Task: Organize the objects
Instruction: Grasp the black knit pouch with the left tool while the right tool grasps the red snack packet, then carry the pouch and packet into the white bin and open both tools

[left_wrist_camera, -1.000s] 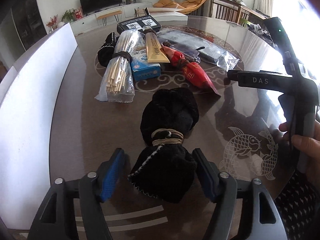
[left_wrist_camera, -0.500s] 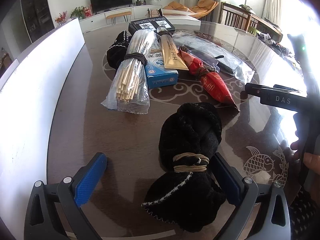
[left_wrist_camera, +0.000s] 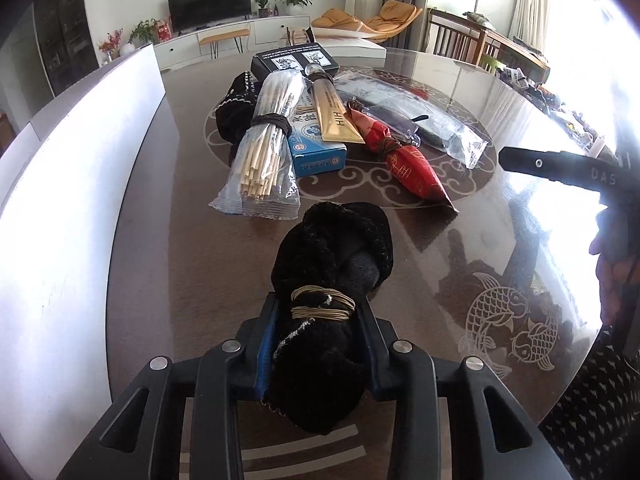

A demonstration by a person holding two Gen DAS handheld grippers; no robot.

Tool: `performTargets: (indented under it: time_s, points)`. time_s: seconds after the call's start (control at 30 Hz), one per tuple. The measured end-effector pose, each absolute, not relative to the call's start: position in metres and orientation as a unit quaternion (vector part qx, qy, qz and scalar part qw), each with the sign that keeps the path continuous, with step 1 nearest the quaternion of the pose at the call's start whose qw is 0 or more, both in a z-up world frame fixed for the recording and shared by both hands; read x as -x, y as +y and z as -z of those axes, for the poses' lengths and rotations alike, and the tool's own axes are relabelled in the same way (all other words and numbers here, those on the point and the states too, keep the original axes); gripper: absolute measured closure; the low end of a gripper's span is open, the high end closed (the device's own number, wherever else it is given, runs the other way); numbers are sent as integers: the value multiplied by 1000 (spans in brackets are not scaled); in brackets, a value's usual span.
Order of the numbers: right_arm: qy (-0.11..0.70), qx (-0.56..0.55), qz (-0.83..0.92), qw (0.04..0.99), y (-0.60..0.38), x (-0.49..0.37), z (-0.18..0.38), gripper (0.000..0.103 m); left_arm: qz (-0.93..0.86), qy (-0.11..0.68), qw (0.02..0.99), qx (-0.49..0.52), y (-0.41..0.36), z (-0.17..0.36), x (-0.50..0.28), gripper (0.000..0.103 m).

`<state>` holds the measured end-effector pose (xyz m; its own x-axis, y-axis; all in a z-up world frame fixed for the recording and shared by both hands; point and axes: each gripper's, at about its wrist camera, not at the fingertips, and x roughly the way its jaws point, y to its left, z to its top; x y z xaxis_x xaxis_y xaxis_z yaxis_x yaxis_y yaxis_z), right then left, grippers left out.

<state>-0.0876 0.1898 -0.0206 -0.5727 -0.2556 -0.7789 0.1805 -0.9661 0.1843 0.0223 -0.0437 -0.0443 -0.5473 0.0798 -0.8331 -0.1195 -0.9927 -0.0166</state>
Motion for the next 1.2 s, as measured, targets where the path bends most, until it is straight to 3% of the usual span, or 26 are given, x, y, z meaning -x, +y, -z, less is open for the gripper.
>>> performTargets:
  time_s: [0.1, 0.17, 0.23, 0.3, 0.4, 0.53, 0.6, 0.67, 0.7, 0.77, 0.97, 1.03, 1.07, 1.2]
  points:
    - [-30, -462, 865, 194, 151, 90, 2, 1, -880, 12, 53, 472, -49, 44, -35, 68]
    - [2, -482, 847, 223, 116, 99, 2, 10, -878, 6, 54, 475, -52, 43, -38, 68]
    - [30, -508, 830, 228, 88, 111, 14, 44, -877, 1, 54, 477, -53, 43, -42, 68]
    - [40, -527, 823, 210, 75, 123, 29, 53, -876, -9, 53, 479, -57, 43, -44, 68]
    - [41, -536, 821, 194, 73, 124, 39, 79, -875, -14, 56, 481, -60, 43, -48, 68]
    - [56, -547, 809, 208, 83, 90, 34, 79, -872, 6, 66, 484, -55, 43, -51, 64]
    - [56, -565, 794, 218, 97, 68, 32, 78, -868, 17, 73, 491, -52, 44, -52, 54]
    - [53, -581, 781, 224, 106, 55, 32, 71, -867, 26, 78, 492, -51, 43, -53, 44]
    - [59, -583, 780, 220, 108, 52, 31, 60, -868, 33, 77, 489, -51, 42, -53, 41]
    - [84, -575, 785, 215, 106, 49, 26, 52, -872, 50, 69, 483, -49, 40, -51, 40]
    - [106, -576, 779, 224, 85, 57, 30, 53, -873, 69, 69, 477, -49, 39, -37, 40]
    - [110, -578, 779, 218, 83, 55, 33, 84, -876, 57, 73, 473, -50, 40, -35, 54]
    - [106, -580, 778, 218, 83, 54, 35, 84, -877, 47, 73, 472, -51, 40, -35, 72]
    - [73, -567, 792, 216, 96, 46, 22, 84, -888, -3, 82, 452, -59, 26, -43, 73]
